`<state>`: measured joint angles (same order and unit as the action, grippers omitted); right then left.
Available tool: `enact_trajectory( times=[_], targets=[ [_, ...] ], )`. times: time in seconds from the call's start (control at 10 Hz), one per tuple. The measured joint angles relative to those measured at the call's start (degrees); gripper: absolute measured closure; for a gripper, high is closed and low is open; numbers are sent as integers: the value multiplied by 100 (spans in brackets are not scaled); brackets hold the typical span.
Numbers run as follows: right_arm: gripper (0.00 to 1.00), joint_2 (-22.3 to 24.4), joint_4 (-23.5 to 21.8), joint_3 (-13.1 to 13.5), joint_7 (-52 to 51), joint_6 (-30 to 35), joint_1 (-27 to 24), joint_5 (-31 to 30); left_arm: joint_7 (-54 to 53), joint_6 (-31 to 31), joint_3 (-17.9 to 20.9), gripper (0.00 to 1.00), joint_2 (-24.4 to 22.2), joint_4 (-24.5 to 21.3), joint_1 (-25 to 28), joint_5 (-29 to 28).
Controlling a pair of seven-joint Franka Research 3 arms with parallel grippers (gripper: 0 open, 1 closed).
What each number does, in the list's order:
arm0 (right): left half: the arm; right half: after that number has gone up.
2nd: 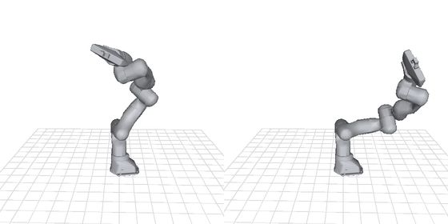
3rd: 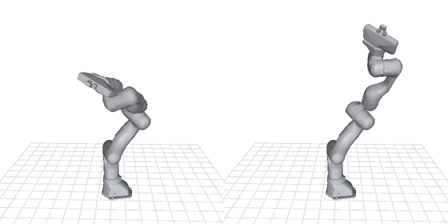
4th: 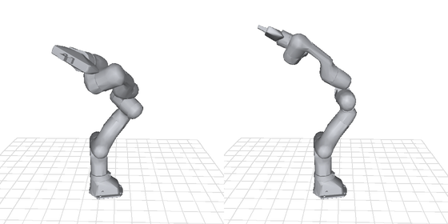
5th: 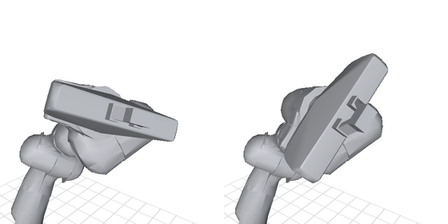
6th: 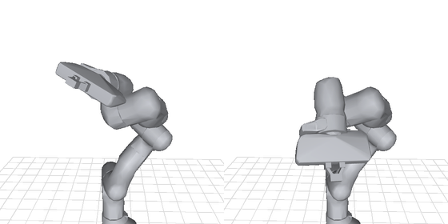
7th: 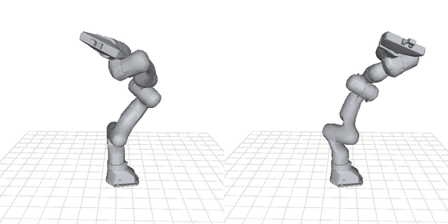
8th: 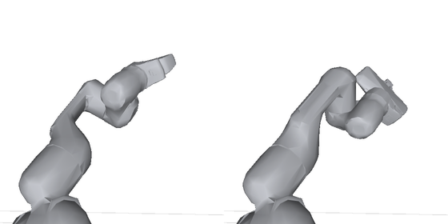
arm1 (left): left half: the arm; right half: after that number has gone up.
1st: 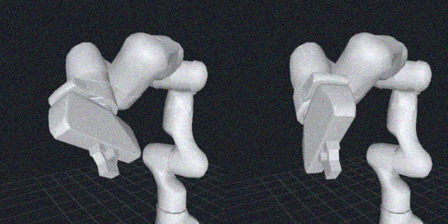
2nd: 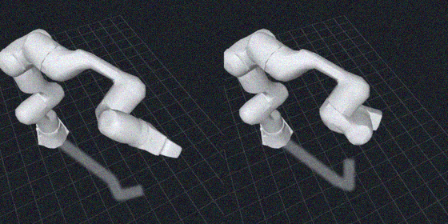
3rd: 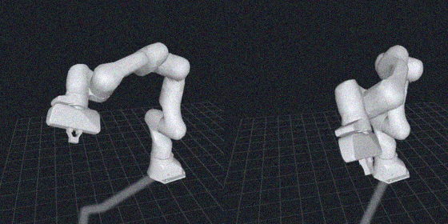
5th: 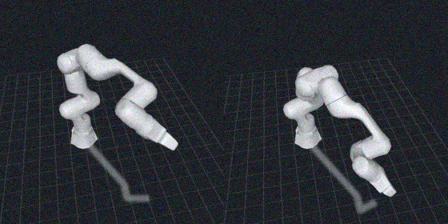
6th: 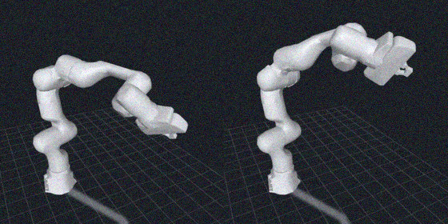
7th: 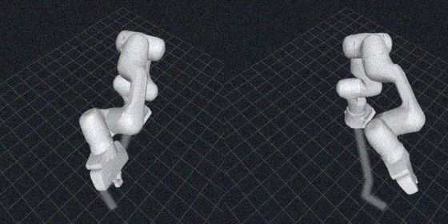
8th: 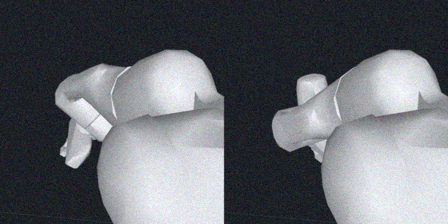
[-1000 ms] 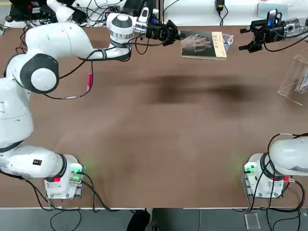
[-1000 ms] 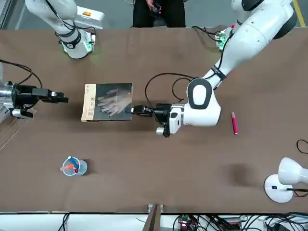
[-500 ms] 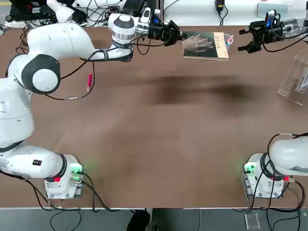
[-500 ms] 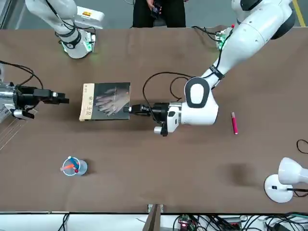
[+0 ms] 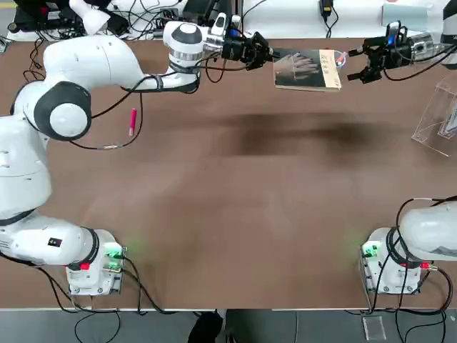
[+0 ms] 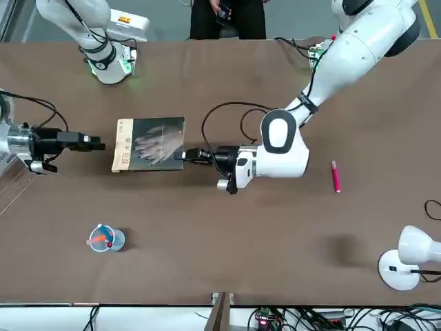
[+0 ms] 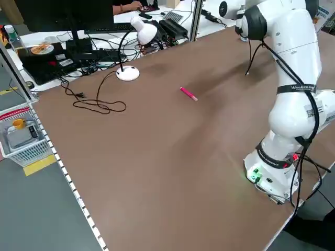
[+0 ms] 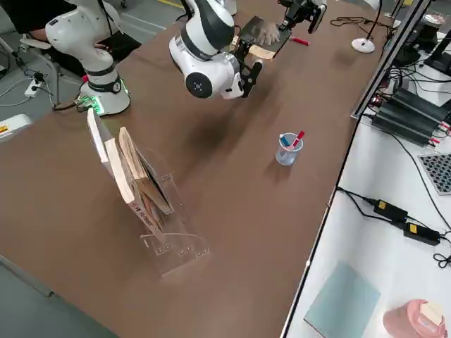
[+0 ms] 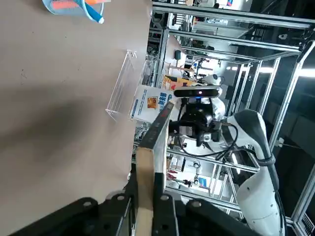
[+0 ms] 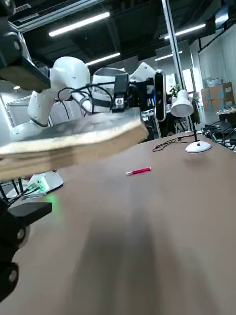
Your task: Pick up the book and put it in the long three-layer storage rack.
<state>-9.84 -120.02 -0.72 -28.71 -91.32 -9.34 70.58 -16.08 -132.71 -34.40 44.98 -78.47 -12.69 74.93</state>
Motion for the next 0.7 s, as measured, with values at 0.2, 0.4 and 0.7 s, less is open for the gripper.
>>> enact_trajectory(
  times=[0.2, 0.4, 0.7],
  targets=[
    [0, -142, 0, -1, -112, 10, 0, 13, 0, -1, 2, 100, 9, 12, 0, 0],
    [0, -197, 0, -9, -125, 23, 7, 78, 0, -1, 2, 100, 13, 18, -1, 0],
    [0, -212, -9, -27, -124, 68, 83, 308, 0, -1, 2, 100, 13, 39, -2, 0]
  ],
)
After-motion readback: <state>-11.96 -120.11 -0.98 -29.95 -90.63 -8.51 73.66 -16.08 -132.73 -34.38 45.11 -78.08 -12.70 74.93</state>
